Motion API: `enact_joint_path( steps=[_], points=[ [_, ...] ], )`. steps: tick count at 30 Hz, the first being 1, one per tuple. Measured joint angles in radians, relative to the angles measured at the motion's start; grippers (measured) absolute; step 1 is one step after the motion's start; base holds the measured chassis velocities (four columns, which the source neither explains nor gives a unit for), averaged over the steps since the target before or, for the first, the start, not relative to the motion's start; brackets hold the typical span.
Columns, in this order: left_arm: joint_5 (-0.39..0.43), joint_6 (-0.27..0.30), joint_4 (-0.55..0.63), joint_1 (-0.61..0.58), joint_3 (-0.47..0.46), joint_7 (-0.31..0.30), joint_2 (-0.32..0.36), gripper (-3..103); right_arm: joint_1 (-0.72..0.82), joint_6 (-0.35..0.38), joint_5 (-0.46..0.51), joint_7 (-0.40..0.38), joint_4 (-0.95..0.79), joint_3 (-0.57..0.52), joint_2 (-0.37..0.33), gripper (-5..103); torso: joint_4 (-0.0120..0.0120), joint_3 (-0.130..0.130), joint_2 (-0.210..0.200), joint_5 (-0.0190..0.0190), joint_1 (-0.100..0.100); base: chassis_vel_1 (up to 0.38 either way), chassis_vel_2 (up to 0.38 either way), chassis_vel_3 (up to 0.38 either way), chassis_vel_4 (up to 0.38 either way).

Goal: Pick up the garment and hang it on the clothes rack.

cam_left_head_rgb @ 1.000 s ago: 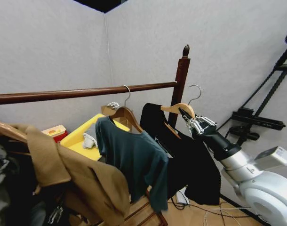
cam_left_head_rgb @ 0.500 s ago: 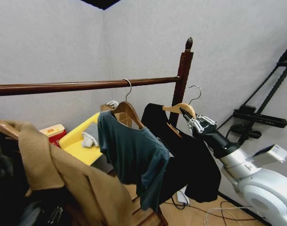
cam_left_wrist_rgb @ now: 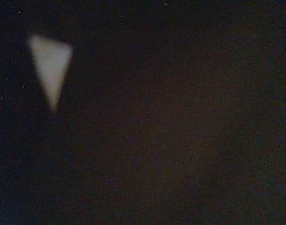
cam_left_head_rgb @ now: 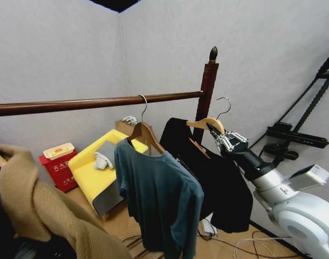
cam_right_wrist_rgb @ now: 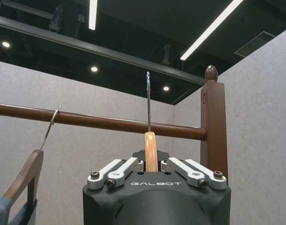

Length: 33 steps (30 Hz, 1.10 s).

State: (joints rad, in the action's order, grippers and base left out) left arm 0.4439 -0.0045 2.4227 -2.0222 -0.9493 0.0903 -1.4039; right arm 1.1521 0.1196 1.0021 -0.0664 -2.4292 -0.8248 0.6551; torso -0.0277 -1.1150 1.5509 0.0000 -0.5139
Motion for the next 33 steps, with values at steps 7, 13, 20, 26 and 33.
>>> enact_joint_path(
  steps=[7,13,20,26,33],
  points=[
    [0.000,0.000,0.000,0.000,0.000,0.000,0.000,46,-0.219,0.042,0.111,0.045,0.159,0.102,-0.078,10,0.0004,-0.005,0.009,0.0000,-0.005,0.000,0.000,0.000,0.000],
    [0.000,0.000,0.000,0.000,0.000,0.000,0.000,46,-0.335,0.070,0.156,0.077,0.193,0.207,-0.092,10,-0.0002,-0.005,0.009,0.0000,-0.005,0.000,0.000,0.000,0.000],
    [0.000,0.000,0.000,0.000,0.000,0.000,0.000,46,-0.569,0.112,0.174,0.087,0.271,0.416,-0.049,10,0.0006,-0.005,0.008,-0.0001,-0.005,0.000,0.000,0.000,0.000],
    [0.000,0.000,0.000,0.000,0.000,0.000,0.000,46,-0.633,0.177,0.216,0.038,0.311,0.511,-0.002,10,0.0001,-0.004,0.008,-0.0001,-0.004,0.000,0.000,0.000,0.000],
    [0.000,0.000,0.000,0.000,0.000,0.000,0.000,46,-0.679,0.186,0.215,0.027,0.337,0.557,0.017,10,0.0000,-0.004,0.007,-0.0001,-0.004,0.000,0.000,0.000,0.000]
  ],
)
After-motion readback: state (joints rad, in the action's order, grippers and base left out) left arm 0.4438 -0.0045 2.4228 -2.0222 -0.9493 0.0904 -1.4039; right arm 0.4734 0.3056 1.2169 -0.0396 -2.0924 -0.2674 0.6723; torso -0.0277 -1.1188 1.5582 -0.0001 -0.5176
